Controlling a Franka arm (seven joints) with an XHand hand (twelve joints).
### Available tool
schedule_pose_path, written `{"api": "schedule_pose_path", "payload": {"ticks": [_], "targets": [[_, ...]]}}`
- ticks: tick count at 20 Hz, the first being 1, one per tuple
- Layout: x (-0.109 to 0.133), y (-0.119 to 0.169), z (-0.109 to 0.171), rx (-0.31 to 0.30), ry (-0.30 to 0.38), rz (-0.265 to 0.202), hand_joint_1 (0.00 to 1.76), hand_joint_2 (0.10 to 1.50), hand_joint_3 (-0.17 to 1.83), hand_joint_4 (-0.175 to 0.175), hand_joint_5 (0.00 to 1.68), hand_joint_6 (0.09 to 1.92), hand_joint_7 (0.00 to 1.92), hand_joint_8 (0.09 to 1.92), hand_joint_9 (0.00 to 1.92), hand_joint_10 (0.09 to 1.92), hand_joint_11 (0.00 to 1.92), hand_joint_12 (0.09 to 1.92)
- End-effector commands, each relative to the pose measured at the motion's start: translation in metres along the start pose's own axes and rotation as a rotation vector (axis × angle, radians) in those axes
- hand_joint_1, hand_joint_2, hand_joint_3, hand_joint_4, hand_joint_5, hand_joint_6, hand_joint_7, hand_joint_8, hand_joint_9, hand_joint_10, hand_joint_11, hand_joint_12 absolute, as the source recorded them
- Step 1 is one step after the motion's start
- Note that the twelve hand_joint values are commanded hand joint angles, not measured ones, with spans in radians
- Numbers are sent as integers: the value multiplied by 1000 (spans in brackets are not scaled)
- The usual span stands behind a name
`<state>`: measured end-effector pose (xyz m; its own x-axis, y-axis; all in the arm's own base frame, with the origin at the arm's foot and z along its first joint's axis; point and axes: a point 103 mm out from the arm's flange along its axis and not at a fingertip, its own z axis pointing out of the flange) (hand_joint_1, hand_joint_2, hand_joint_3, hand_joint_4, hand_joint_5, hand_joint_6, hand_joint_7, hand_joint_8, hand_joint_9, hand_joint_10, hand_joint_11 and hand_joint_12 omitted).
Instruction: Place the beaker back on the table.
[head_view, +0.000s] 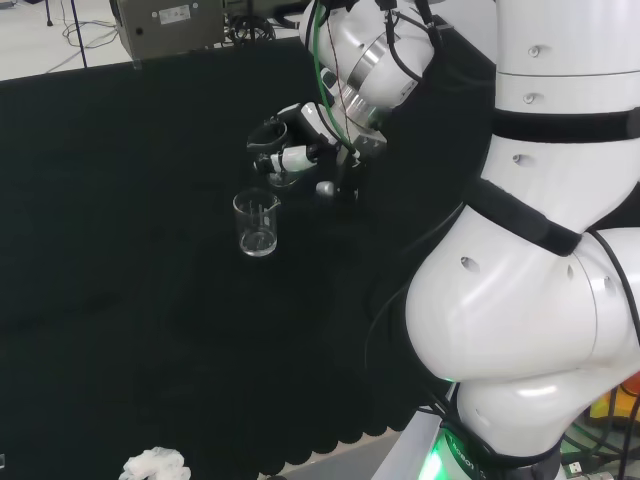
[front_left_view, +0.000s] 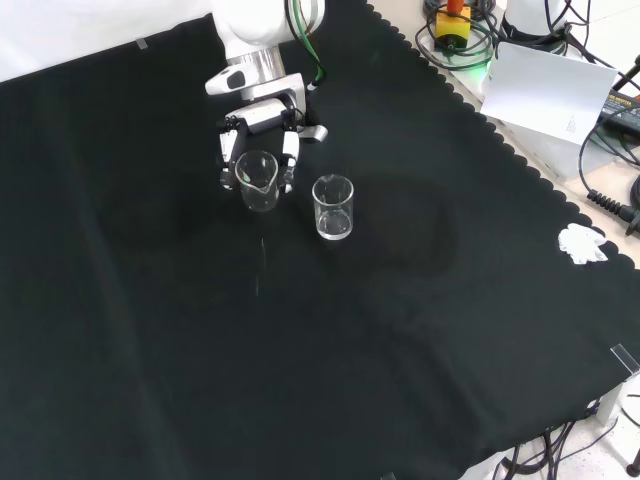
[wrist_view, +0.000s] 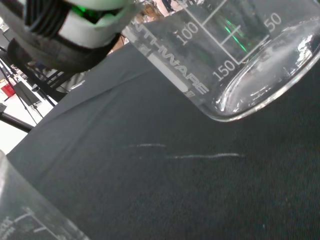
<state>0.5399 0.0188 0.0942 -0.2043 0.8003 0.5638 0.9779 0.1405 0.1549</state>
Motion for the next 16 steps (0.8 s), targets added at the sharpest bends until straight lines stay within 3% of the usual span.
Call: {"api": "schedule_pose_path", "payload": {"ticks": [1,10,16], "targets": [[-7,1,12,2,60,49,1284,1043,-175,24,1257,580,1560,87,1504,267,1342,692],[-17,2,21,-9,154,60,1284,1043,-175,27,1263,572,1560,87,1502,255,1334,691],[-16,4,26,-4,150,54,1282,1045,-175,41,1263,592,1553,87,1502,185,1267,732]]}}
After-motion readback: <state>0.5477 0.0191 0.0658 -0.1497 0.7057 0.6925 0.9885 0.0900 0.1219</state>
